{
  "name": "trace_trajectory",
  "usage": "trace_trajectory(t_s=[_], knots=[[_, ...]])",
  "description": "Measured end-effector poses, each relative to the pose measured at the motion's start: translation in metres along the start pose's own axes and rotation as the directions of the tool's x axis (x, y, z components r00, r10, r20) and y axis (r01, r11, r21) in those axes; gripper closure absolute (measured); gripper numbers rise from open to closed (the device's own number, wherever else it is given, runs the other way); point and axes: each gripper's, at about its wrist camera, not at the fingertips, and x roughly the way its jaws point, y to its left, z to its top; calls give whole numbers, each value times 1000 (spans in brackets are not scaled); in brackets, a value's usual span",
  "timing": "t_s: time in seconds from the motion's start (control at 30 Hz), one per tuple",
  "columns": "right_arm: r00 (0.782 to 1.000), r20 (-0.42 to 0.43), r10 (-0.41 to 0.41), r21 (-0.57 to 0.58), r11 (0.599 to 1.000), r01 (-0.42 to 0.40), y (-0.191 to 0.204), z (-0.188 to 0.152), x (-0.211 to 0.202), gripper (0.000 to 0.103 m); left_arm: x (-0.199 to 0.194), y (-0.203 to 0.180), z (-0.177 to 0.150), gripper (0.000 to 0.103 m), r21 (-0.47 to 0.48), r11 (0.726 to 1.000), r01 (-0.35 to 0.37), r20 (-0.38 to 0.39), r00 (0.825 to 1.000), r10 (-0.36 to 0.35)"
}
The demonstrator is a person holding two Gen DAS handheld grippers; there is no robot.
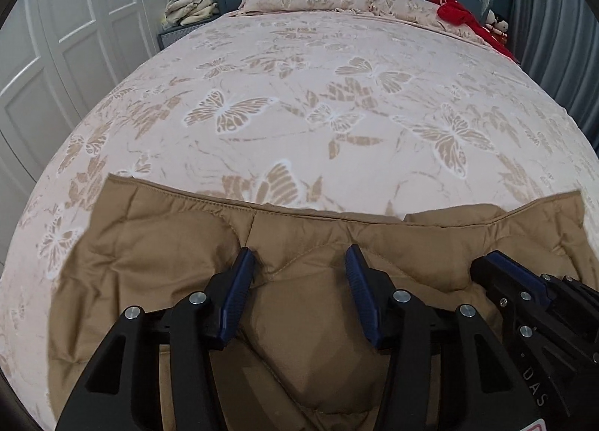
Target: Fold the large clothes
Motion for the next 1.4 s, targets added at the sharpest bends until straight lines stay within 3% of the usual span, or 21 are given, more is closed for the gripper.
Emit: trace_trajectory(t_s=[0.37, 0.9, 0.97, 1.03, 1.1, 1.23, 1.4], knots=[[1000, 15, 23, 16, 1000, -23, -7, -17, 20, 96, 18, -10, -15, 52, 25, 998, -55, 50, 997, 53], [1000, 22, 18, 9, 1000, -19, -6, -18, 28, 96, 25, -12, -19, 52, 22, 998, -52, 63, 997, 50], [1000, -17, -2, 2, 1000, 2, -5, -11, 16, 95, 14, -7, -16, 51, 20, 999, -30, 43, 999, 29], [1000, -2, -10, 25, 1000, 11, -6, -8, -12, 90, -15, 4, -20, 51, -6, 1000, 4, 33, 999, -3], [997, 54, 62, 77, 995, -66, -12, -14, -53, 87, -41, 15, -28, 51, -40, 998, 51, 48, 998, -49], [988, 92, 125, 116, 984, -135, -17, -43, -100, 83, -87, 35, -66, 51, -116, 990, 74, 64, 996, -67], [988, 125, 92, 59, 993, -100, -2, -83, -124, 84, -110, 35, -101, 51, -161, 984, 76, 91, 994, -62]])
